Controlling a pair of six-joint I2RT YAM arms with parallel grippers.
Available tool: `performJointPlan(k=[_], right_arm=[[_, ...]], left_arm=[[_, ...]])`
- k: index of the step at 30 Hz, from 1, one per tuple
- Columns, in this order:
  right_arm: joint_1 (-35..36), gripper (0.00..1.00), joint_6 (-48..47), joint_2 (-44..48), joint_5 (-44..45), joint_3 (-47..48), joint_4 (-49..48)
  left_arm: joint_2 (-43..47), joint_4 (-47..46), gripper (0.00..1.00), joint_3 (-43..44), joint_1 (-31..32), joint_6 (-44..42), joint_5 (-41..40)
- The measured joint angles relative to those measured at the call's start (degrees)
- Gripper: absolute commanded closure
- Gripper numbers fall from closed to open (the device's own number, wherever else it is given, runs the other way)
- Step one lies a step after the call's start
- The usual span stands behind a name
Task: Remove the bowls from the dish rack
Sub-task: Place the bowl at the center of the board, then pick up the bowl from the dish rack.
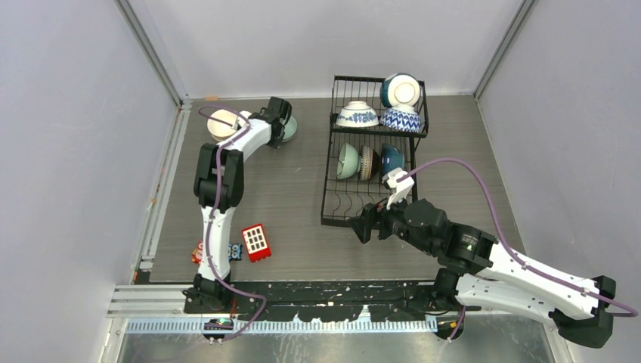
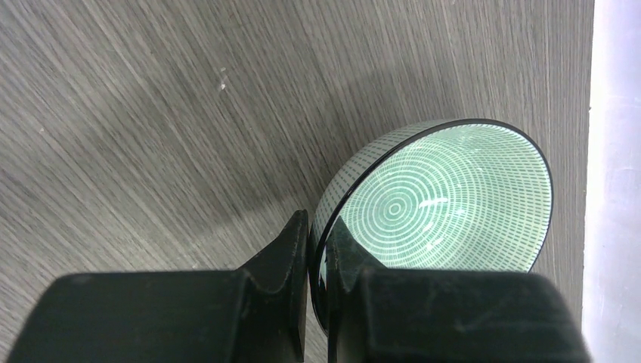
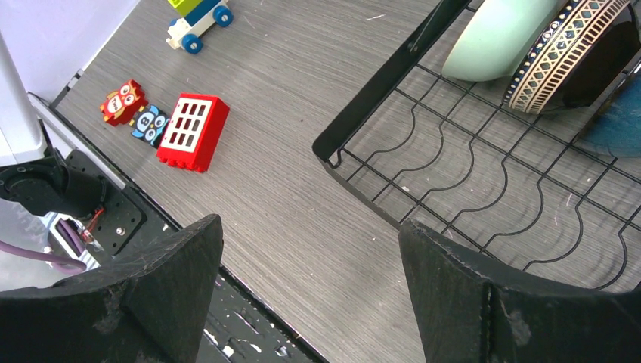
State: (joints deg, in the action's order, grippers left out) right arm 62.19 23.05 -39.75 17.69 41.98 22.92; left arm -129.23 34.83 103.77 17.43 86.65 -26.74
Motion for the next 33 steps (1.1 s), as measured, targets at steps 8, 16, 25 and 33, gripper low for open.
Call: performJointPlan(k=[8,16,25,33], right_arm=[[0.0,0.1,0.0,0.02,0.44,0.0,0.0],[0.0,0.1,-0.07,1.16,1.31,0.0,0.04],[0.0,0.11,-0.24,1.09,1.46,0.07,0.04],[0.0,0.1,-0.24,-2.56,1.25,3.19,-1.07]], left_arm=[[-0.63,-0.13,0.55,2.32,-0.37,-1.81,1.31],[-0.37,-0.17,0.34,2.29,-0.44,-5.03,2.71],[13.38,-0.59,0.06,-3.65,0.15,-13.33,5.75],[36.28,-4.48,0.0,-19.32,2.23,-24.41,6.67]])
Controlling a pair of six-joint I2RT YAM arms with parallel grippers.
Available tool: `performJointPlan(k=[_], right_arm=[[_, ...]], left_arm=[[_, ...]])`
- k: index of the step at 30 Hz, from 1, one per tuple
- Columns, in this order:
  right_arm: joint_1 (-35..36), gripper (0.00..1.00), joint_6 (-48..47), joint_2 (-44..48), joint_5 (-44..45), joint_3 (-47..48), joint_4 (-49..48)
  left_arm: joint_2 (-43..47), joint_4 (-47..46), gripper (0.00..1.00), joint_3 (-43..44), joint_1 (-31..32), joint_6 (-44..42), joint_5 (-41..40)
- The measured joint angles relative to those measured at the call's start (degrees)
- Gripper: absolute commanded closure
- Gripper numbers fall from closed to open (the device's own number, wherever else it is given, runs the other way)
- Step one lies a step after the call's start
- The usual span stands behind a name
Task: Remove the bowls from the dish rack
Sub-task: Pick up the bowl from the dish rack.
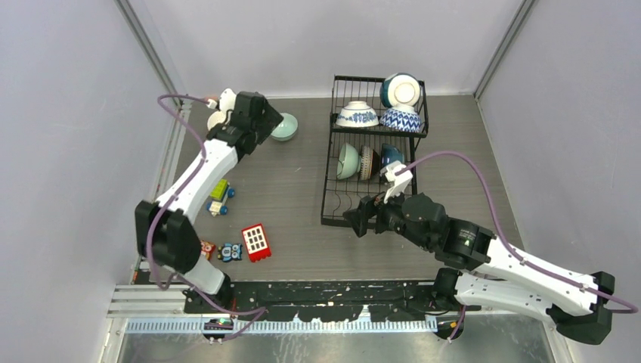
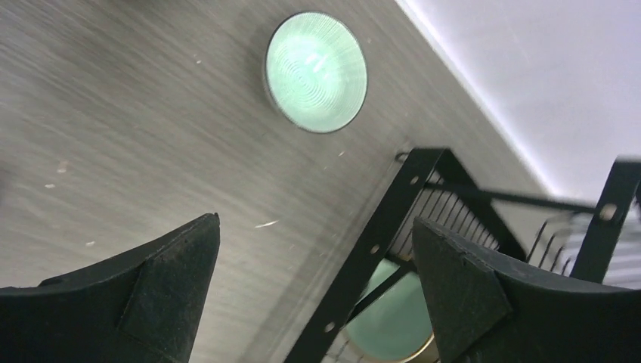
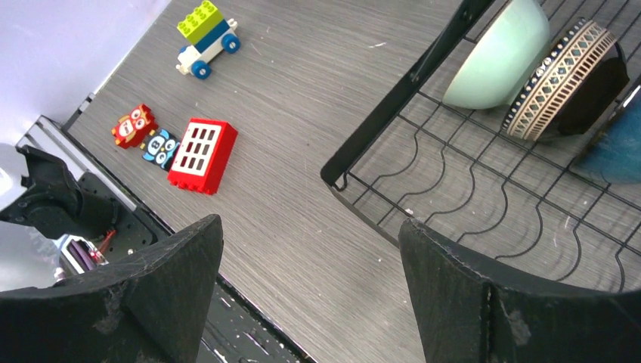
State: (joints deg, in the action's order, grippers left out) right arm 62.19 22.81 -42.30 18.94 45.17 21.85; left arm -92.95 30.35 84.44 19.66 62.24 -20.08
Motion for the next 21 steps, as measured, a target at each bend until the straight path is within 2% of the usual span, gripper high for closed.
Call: performJointPlan(k=[8,13,16,21], right_arm=[[0.0,0.09,0.83,-6.01,0.17,3.17,-2.43],[0.0,0.03,3.72,-8.35,2.91,3.34,-3.93],[0.0,0.02,4.83,-9.79,5.44,4.24,-3.61],[-0.13,0.02,6.27,-12.41,10.75,6.49,-2.95]], left_arm=[[17.27,-2.69,0.0,-15.96,5.42,-18.49,0.96],[22.8,-2.69,0.0,-16.83,12.59,-29.31,2.86],[26.36,-4.46,0.0,-19.02,14.58,-32.57,8.2],[32.24,-10.23,0.0,-26.77,14.47,-32.57,20.17]])
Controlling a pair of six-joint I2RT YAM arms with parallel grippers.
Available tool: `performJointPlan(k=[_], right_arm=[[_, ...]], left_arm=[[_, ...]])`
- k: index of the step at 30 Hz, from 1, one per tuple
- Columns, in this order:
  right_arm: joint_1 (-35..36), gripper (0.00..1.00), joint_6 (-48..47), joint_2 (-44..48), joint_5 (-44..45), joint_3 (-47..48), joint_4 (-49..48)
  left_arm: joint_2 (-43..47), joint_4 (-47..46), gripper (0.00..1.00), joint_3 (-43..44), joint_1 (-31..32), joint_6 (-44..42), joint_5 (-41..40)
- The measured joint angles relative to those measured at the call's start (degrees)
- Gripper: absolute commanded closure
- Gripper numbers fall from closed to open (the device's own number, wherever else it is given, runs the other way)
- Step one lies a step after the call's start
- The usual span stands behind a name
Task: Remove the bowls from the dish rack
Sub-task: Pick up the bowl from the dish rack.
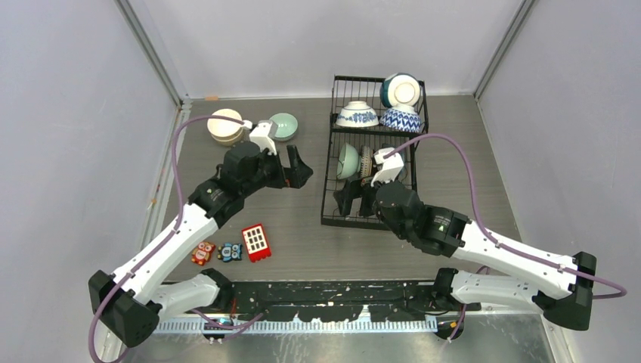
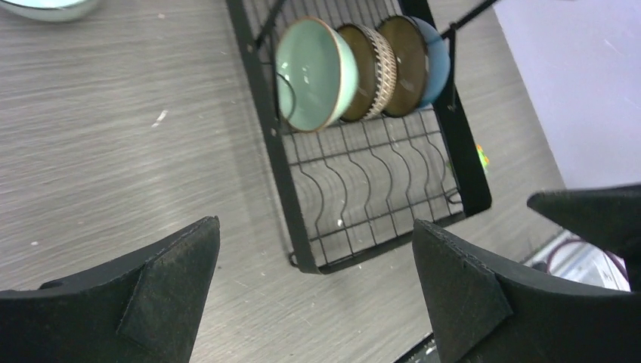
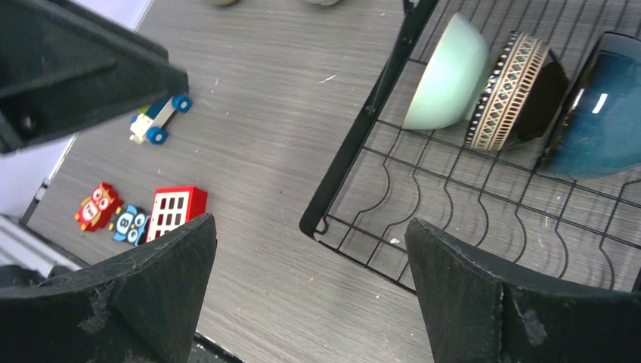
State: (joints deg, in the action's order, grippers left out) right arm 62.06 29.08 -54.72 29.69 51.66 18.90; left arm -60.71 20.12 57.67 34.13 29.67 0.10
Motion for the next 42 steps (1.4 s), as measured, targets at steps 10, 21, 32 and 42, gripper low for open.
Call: performJointPlan(k=[10,21,32,42], right_arm=[[-0.81,0.02,2.49,-0.28,4.5,0.85,3.3],[-0.81,0.03,1.64,4.28,4.59,-0.68,5.18],[-0.92,0.03,-0.52,9.84,3.93,-3.87,6.51],[-0.96,0.03,-0.52,11.96,3.67,-6.21,6.38]], left_arm=[[-3.02,-7.76,0.06,-4.72,0.33,2.45,8.76],[-7.61,-20.15,0.04,-9.81,2.29,4.61,12.66],[-19.23,-32.13,0.09,-9.84,2.51,6.03,14.99],[-21.68,-37.68,0.1,-9.86,2.54,7.63,16.83]])
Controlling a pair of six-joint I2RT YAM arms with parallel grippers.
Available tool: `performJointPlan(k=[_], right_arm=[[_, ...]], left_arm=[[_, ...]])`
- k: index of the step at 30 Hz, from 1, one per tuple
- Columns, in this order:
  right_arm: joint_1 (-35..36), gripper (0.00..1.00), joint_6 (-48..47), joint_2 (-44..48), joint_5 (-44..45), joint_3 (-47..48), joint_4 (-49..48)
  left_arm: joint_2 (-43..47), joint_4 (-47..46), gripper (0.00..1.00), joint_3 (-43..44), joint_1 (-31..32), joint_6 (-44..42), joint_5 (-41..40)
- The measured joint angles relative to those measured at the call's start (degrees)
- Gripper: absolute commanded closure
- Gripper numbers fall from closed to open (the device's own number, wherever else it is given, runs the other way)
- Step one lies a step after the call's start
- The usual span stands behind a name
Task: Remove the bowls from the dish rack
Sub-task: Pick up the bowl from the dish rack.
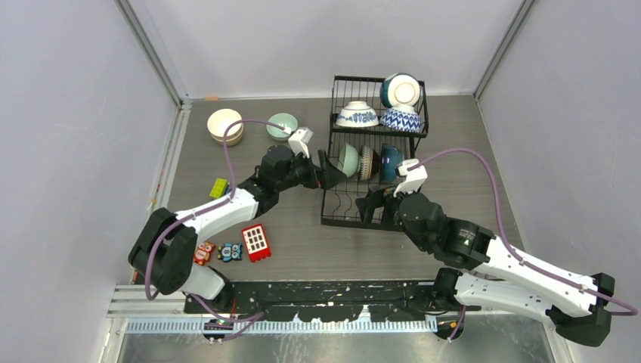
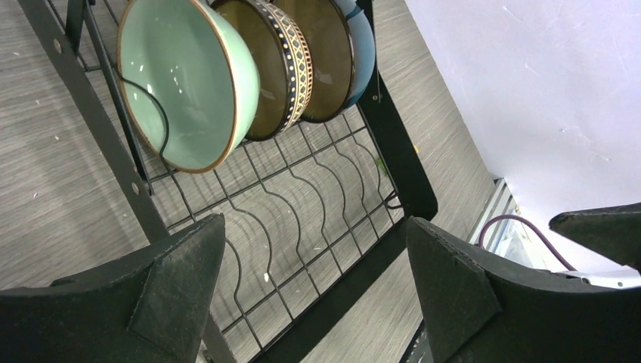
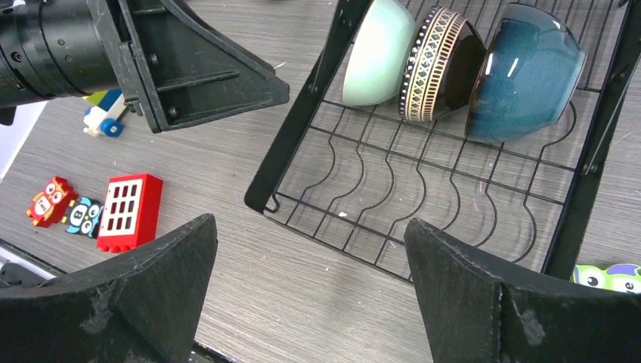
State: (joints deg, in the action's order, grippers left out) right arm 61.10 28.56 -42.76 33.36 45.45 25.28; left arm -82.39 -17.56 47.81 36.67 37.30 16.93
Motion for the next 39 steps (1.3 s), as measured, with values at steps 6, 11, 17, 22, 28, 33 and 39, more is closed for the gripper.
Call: performJointPlan(k=[6,11,17,22,28,33,39], right_arm=[[0.0,0.03,1.81,-1.16,0.61,-0.61,0.11],[0.0,0.03,3.08,0.15,1.6,-1.18,0.55],[0.0,0.04,4.42,3.54,2.38,-2.23,1.77],[0.0,0.04,4.7,4.98,2.78,-2.73,3.17],[0.0,0.04,5.27,6.34,2.8,-3.06,3.72],[-0.04,0.04,5.84,6.54,2.56,-3.67,3.56],[-0.04,0.04,5.88,6.56,2.25,-4.0,3.48]], left_arm=[[-3.43,-3.06,0.11,0.0,0.04,-0.11,0.44],[-5.81,-3.17,0.11,0.0,0.04,-0.26,0.22],[-8.07,-4.59,0.14,0.7,0.04,-0.26,0.26],[-11.52,-4.92,0.17,2.78,0.04,-0.28,0.26],[-14.4,-4.81,0.22,7.13,0.04,-2.16,-0.35],[-15.87,-5.35,0.3,9.73,-0.07,-5.05,-1.38],[-19.5,-6.73,0.38,11.5,-0.59,-8.15,-1.92]])
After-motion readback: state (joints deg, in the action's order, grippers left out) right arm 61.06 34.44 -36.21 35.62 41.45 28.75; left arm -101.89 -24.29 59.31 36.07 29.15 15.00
